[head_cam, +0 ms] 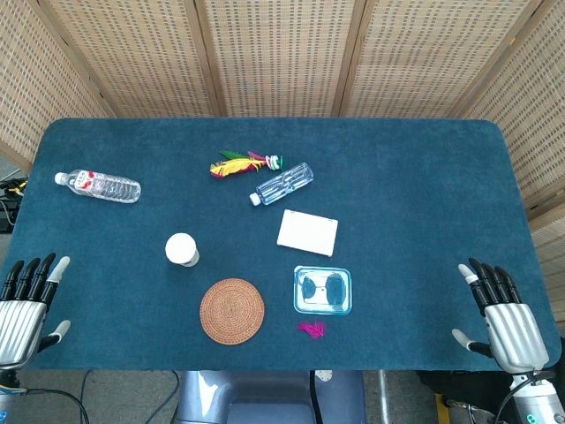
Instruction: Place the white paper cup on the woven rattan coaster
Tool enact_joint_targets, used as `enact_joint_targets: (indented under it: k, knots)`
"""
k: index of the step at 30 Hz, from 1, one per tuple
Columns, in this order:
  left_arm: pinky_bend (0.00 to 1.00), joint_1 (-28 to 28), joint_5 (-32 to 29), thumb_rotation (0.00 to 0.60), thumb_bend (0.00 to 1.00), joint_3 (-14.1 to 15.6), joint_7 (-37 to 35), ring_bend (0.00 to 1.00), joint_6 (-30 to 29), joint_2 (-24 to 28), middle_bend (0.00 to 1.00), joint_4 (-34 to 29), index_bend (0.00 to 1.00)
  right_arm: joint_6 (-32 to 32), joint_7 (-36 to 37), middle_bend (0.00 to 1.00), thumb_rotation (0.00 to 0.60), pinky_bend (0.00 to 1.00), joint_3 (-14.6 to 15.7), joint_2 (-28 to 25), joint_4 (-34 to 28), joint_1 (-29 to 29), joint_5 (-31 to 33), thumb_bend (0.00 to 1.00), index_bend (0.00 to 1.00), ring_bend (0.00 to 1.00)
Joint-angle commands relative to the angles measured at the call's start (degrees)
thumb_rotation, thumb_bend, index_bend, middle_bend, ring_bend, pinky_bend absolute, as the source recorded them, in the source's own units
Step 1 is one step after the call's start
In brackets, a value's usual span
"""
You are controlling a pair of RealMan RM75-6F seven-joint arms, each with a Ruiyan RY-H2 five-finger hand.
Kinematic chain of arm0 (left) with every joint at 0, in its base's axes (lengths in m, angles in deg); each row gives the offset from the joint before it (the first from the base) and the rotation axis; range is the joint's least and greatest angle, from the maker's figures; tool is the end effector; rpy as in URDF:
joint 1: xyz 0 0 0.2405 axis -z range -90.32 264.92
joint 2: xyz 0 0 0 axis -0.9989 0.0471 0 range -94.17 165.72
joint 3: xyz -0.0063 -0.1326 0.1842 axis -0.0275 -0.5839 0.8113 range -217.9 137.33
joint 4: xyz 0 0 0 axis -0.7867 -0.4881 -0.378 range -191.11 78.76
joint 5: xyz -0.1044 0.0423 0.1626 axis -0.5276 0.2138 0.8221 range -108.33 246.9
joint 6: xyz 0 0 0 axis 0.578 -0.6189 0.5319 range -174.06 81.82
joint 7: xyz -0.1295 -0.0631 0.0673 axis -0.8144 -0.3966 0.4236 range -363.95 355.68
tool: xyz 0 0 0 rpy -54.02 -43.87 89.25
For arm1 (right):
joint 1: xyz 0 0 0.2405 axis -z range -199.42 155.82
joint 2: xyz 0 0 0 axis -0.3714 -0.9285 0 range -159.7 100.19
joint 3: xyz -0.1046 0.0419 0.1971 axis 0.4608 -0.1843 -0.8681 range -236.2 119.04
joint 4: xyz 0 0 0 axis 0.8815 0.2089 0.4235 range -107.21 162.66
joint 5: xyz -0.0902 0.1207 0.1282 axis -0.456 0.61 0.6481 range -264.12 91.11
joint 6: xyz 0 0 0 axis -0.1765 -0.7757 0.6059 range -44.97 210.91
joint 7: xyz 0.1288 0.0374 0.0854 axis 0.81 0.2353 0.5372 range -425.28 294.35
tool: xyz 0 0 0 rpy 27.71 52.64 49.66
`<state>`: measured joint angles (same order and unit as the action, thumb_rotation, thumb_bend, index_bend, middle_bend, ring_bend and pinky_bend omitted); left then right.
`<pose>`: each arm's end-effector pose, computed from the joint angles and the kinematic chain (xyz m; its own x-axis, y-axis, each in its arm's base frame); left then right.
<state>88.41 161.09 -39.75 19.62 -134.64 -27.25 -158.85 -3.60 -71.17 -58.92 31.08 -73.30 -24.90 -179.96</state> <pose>-0.2450 0.1619 0.1452 0.6170 0.0082 0.7869 0.7860 -0.0563 -0.6157 -0.2442 -0.1730 0.1520 0.4090 -0.0253 0.9122 -0.9076 -0.1156 0.4037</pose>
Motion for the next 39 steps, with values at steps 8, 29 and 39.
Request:
enact_joint_targets:
  k: [8, 29, 39]
  knots:
    - [0.00, -0.13, 0.53, 0.600, 0.20, 0.24, -0.18, 0.00, -0.26, 0.09, 0.00, -0.10, 0.00, -0.32, 0.35, 0.00, 0.600, 0.00, 0.13, -0.13, -0.03, 0.15, -0.39, 0.12, 0.04, 0.00]
    - [0.00, 0.37, 0.71, 0.600, 0.20, 0.46, 0.19, 0.00, 0.68, -0.27, 0.00, -0.04, 0.00, -0.41, 0.84, 0.00, 0.600, 0.00, -0.01, -0.19, 0.21, 0.20, -0.13, 0.12, 0.04, 0.00]
    - [0.00, 0.69, 0.93, 0.600, 0.20, 0.46, 0.23, 0.00, 1.07, -0.48, 0.00, -0.03, 0.00, -0.24, 0.54, 0.00, 0.600, 0.00, -0.01, -0.18, 0.12, 0.16, -0.03, 0.12, 0.04, 0.00]
